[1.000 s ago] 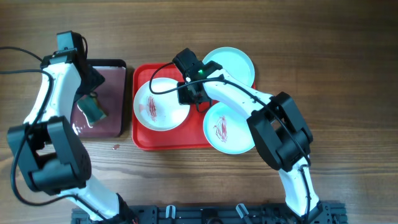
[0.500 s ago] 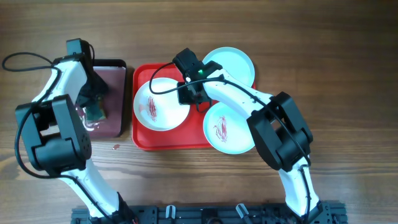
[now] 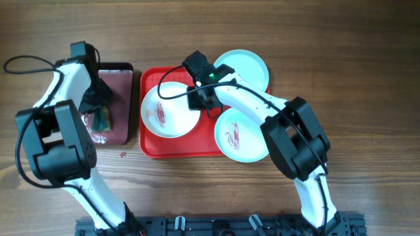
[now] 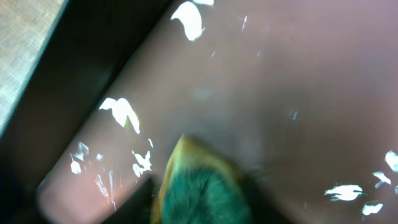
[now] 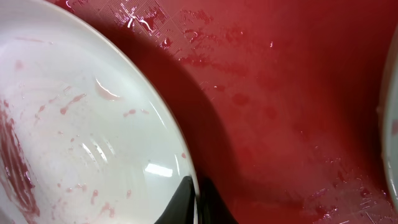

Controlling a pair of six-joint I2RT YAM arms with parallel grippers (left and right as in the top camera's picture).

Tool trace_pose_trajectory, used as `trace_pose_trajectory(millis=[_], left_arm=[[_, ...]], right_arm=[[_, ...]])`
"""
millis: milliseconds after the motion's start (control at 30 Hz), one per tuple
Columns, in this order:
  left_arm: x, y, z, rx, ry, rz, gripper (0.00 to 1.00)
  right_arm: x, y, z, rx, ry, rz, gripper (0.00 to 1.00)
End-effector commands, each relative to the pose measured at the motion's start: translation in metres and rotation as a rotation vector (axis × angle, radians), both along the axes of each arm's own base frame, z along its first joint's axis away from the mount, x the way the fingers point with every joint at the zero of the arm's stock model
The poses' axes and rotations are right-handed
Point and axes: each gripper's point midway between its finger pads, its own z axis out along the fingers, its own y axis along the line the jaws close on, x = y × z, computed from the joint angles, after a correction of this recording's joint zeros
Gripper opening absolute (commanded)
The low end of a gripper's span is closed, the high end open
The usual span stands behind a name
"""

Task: Clean dirty plates on tray and stack at the side
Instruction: 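Lower left gripper into black tray and grasp the green sponge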

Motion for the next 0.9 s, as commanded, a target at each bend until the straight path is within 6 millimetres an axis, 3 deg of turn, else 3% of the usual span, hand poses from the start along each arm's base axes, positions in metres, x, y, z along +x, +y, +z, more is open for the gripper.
trace_pose_trajectory(millis=[0, 100, 233, 367, 400, 467, 500, 667, 833, 867], left_arm=[[0.001, 0.000, 0.031, -0.006, -0.014, -0.014, 0.82], [-0.023, -0.013, 0.026, -0.075, 0.079, -0.015, 0.81], [-0.043, -0.027, 0.005, -0.148, 0.138, -0.062, 0.68], [-0.056, -0.030, -0.013, -0.152, 0.156, -0.061, 0.64], [-0.055, -0.030, -0.014, -0.152, 0.154, -0.061, 0.56], [-0.054, -0.030, -0.014, -0.151, 0.150, -0.061, 0.17], [-0.054, -0.030, -0.014, -0.151, 0.149, -0.061, 0.04], [-0.044, -0.027, -0.008, -0.136, 0.108, -0.064, 0.04], [-0.020, -0.021, 0.035, -0.101, -0.031, -0.071, 0.05], [-0.018, -0.021, 0.042, -0.095, -0.052, -0.072, 0.46]], right_arm=[[0.001, -0.010, -0.019, -0.062, 0.005, -0.023, 0.04], [0.000, -0.010, -0.019, -0.060, 0.007, -0.022, 0.04], [0.000, -0.010, -0.019, -0.060, 0.008, -0.022, 0.04], [0.000, -0.010, -0.020, -0.060, 0.008, -0.022, 0.04], [0.000, -0.010, -0.020, -0.060, 0.009, -0.022, 0.04], [0.000, -0.010, -0.019, -0.060, 0.008, -0.023, 0.04], [0.000, -0.010, -0.019, -0.060, 0.007, -0.023, 0.04], [0.000, -0.010, -0.019, -0.060, 0.007, -0.023, 0.04], [0.000, -0.010, -0.019, -0.060, 0.007, -0.023, 0.04], [0.000, -0.010, -0.019, -0.060, 0.007, -0.022, 0.04]])
